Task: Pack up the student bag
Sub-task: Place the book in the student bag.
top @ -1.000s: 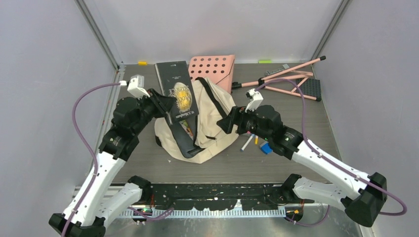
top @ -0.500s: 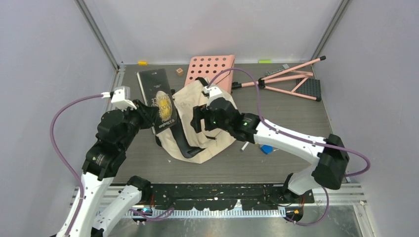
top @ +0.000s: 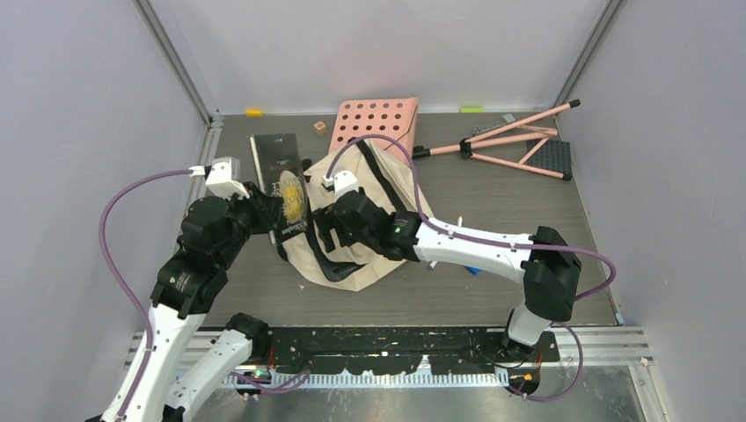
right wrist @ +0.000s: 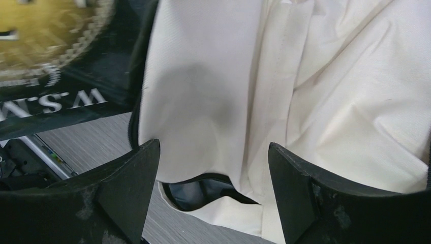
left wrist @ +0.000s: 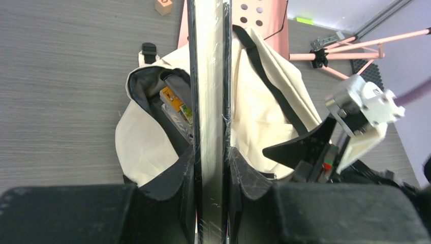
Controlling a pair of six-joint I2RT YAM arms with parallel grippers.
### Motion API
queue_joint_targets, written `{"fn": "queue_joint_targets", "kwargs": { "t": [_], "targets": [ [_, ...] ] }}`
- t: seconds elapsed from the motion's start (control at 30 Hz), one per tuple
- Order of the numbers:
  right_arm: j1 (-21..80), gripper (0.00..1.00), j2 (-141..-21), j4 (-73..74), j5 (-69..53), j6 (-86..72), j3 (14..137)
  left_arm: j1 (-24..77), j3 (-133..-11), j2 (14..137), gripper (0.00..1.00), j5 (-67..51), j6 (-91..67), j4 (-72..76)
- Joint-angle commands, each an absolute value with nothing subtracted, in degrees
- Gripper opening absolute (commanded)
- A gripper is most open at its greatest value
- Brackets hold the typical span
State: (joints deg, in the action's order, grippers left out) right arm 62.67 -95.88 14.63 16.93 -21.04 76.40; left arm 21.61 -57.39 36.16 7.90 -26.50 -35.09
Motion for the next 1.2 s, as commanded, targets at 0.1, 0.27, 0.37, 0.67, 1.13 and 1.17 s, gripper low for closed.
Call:
{"fn": "queue_joint_targets", "kwargs": {
  "t": [0.1, 0.27, 0.37, 0.67, 1.13, 1.17],
  "targets": [
    [65.7, 0.84, -89.5, 10.2, 24.8, -19.8, 73.2, 21.3, -57.3, 36.9, 0.00, 6.3, -26.8, -24.1],
    [65.9, 0.85, -89.1, 7.7, 22.7, -19.9, 72.0, 21.3, -56.5, 38.0, 0.00, 5.2, -27.8, -22.4],
    [65.7, 0.85, -91.3, 7.1, 20.8, -20.5, 73.6, 21.3, -56.2, 38.7, 0.00, 4.6, -28.3, -21.9],
    [64.4, 0.82, -96.8, 7.9, 23.7, -21.6, 77.0, 21.3, -55.8, 40.3, 0.00, 6.0, -27.1, -22.0],
    [63.1, 0.00, -92.0, 9.7, 36.7, -20.9, 76.5, 21.3, -55.7, 38.7, 0.00, 4.4, -29.3, -28.0],
    [63.1, 0.00, -91.2, 8.8, 37.5, -20.9, 76.3, 21.3, -54.2, 38.2, 0.00, 3.6, -30.8, -27.3]
  ]
}}
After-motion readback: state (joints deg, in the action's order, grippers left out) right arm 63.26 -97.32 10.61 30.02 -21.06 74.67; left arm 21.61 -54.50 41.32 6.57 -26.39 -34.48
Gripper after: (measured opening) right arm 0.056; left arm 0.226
